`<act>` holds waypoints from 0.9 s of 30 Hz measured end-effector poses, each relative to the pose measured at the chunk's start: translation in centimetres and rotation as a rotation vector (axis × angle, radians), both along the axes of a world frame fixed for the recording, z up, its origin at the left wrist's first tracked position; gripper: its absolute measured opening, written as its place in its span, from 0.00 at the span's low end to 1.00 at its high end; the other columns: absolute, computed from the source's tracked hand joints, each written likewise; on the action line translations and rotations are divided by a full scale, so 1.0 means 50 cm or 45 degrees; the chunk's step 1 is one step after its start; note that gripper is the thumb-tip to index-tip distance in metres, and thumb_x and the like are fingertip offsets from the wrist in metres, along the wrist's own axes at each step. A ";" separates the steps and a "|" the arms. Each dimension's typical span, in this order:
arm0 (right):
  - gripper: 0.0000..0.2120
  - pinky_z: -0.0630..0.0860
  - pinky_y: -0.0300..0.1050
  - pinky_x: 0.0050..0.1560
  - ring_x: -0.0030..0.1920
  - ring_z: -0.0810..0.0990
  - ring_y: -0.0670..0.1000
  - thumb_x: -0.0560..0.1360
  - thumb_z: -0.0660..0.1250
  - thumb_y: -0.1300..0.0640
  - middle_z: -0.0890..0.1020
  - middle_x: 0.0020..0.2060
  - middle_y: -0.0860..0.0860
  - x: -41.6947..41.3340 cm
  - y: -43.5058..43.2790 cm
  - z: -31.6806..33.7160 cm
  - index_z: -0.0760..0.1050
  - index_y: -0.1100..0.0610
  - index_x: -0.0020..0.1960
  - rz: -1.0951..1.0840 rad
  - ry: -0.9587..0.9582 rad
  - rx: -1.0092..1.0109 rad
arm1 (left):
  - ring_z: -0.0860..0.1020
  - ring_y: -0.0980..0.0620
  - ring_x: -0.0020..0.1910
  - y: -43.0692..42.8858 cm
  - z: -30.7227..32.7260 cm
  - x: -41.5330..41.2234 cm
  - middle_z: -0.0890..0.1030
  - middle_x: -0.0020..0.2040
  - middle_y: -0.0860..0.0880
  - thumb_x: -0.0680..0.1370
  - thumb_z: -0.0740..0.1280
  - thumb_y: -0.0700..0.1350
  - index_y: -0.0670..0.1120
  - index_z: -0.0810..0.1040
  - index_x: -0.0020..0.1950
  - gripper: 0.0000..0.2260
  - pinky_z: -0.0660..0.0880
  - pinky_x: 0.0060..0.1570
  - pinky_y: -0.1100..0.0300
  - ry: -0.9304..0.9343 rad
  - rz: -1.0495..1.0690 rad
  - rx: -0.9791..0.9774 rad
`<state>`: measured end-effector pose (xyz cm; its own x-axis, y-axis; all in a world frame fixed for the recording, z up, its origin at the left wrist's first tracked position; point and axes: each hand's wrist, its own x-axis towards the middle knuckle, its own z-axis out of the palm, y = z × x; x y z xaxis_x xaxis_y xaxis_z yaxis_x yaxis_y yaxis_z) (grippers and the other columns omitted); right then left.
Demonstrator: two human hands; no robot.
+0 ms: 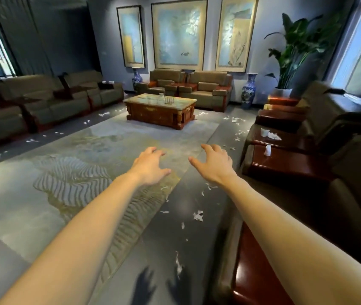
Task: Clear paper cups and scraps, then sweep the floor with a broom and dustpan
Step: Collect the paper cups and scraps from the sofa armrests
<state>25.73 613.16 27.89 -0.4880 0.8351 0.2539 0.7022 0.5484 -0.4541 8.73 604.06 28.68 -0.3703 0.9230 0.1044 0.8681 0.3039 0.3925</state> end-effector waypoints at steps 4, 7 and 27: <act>0.32 0.51 0.60 0.74 0.76 0.53 0.59 0.77 0.58 0.37 0.57 0.77 0.55 -0.147 0.174 -0.020 0.57 0.50 0.76 -0.116 0.034 0.006 | 0.57 0.45 0.76 0.201 -0.007 -0.163 0.56 0.77 0.43 0.76 0.70 0.51 0.44 0.63 0.75 0.30 0.57 0.72 0.55 -0.012 -0.107 0.043; 0.35 0.51 0.60 0.74 0.76 0.53 0.58 0.77 0.59 0.37 0.57 0.77 0.54 -0.239 0.291 -0.015 0.51 0.49 0.78 -0.218 0.069 -0.048 | 0.57 0.45 0.76 0.342 0.009 -0.263 0.56 0.78 0.43 0.77 0.69 0.51 0.44 0.57 0.77 0.34 0.57 0.72 0.53 -0.020 -0.202 0.104; 0.36 0.45 0.60 0.74 0.78 0.45 0.58 0.76 0.56 0.33 0.50 0.78 0.56 -0.329 1.315 -0.144 0.49 0.44 0.78 -0.693 0.005 -0.264 | 0.41 0.48 0.78 1.469 -0.103 -0.383 0.41 0.79 0.45 0.79 0.57 0.63 0.49 0.44 0.79 0.37 0.44 0.74 0.53 0.249 -0.624 -0.052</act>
<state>9.29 678.93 20.68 0.0262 0.9979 0.0589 0.8562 0.0080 -0.5166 -10.42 677.51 23.52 0.1286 0.9877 0.0885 0.9679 -0.1445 0.2056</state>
